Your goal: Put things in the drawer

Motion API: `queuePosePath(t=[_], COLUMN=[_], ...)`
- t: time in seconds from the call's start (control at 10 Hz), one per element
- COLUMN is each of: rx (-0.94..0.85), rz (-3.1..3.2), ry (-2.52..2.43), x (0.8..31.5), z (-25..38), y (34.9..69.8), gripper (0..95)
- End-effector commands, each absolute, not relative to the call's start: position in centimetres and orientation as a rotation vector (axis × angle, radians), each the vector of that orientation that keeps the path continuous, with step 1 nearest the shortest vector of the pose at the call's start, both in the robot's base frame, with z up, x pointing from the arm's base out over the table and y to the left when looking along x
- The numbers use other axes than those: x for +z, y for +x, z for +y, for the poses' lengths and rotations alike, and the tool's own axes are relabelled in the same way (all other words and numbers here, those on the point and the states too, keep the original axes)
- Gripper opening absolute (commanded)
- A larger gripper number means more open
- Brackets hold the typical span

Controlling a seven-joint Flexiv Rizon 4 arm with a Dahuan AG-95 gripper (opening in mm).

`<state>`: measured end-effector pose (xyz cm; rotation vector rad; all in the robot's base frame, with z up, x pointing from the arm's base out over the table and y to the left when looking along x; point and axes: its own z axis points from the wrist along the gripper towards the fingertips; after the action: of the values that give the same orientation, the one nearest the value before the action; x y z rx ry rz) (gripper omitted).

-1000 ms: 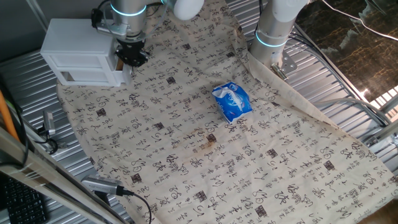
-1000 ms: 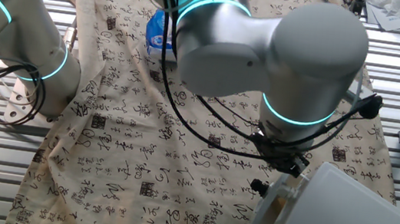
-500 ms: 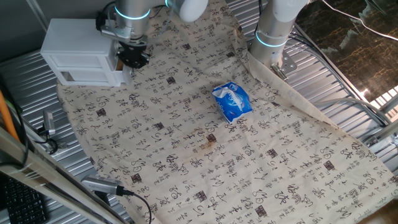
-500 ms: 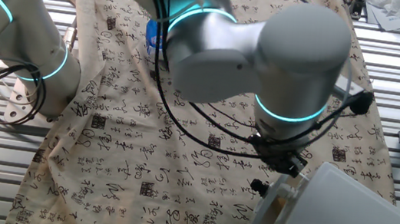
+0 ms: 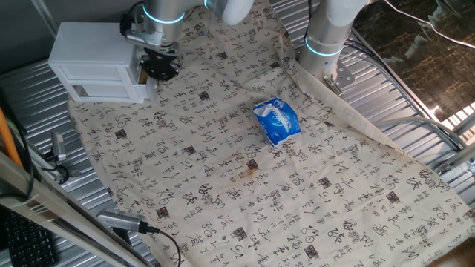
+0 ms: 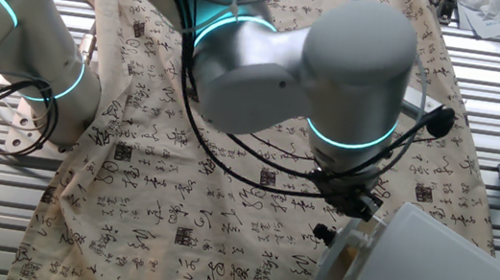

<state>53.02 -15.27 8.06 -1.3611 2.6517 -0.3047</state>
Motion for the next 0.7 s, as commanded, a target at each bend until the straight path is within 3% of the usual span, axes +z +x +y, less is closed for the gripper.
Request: queuePosePath(t=[0.1, 0.7], rx=[-0.333, -0.373], rz=[2.642, 2.606], ry=[-1.362, -1.363], x=[8.12, 8.24], z=[-15.55, -16.40], y=[53.37, 54.20], gripper=[0.0, 0.0])
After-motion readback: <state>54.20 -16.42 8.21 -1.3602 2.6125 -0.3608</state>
